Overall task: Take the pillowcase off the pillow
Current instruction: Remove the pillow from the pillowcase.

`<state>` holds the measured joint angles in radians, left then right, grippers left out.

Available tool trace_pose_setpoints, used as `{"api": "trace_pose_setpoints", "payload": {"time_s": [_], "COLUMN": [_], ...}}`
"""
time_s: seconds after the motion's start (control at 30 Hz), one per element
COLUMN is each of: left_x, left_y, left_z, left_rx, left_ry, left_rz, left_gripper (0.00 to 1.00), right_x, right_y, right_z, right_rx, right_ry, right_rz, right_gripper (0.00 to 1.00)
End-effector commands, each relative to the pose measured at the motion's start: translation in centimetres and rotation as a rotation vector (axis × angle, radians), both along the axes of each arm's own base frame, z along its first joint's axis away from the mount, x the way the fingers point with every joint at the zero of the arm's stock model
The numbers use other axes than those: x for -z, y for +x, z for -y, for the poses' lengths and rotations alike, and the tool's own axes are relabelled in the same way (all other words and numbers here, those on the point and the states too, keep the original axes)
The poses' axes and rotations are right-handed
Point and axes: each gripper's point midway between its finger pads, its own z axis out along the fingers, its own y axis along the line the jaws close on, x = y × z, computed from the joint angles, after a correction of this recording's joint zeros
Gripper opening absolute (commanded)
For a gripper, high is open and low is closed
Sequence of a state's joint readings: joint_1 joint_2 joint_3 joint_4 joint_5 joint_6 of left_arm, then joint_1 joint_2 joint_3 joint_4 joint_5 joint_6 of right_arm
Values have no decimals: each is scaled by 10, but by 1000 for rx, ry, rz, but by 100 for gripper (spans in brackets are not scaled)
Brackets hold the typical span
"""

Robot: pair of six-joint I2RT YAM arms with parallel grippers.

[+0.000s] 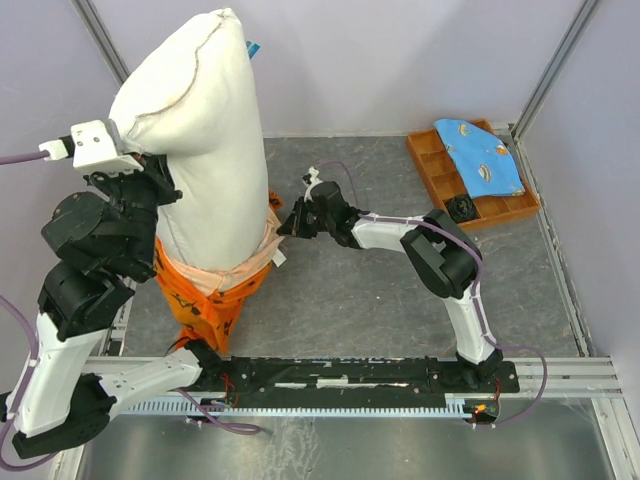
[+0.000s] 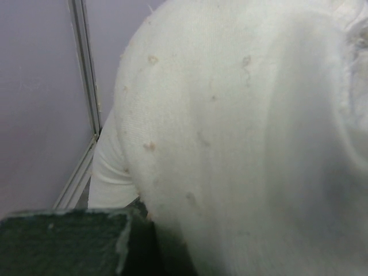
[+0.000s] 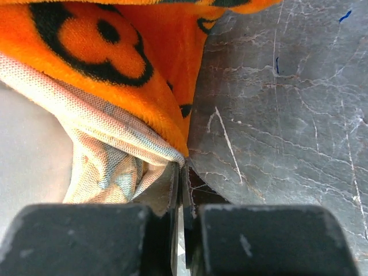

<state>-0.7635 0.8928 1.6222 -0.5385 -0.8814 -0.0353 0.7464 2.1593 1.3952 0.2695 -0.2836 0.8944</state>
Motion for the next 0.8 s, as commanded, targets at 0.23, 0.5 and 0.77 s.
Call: {"api": "trace_pose_setpoints", "payload": {"time_s": [0.23, 0.5, 0.77], "left_x": [-82, -81, -75], "left_y": [-37, -44, -37], "left_z": [15, 19, 31], "left_rx": [268, 317, 343], "left_ry": [-189, -190, -166], "left_rz": [268, 264, 240], "left_gripper": [3, 3, 3], "right_x": [-169, -183, -167], "right_y": [24, 69, 30], "right_z": [48, 16, -39], "right_rx": [10, -111, -344], "right_ry": [175, 153, 179], "right_rz": [353, 326, 303], "right_gripper": [64, 73, 77]}}
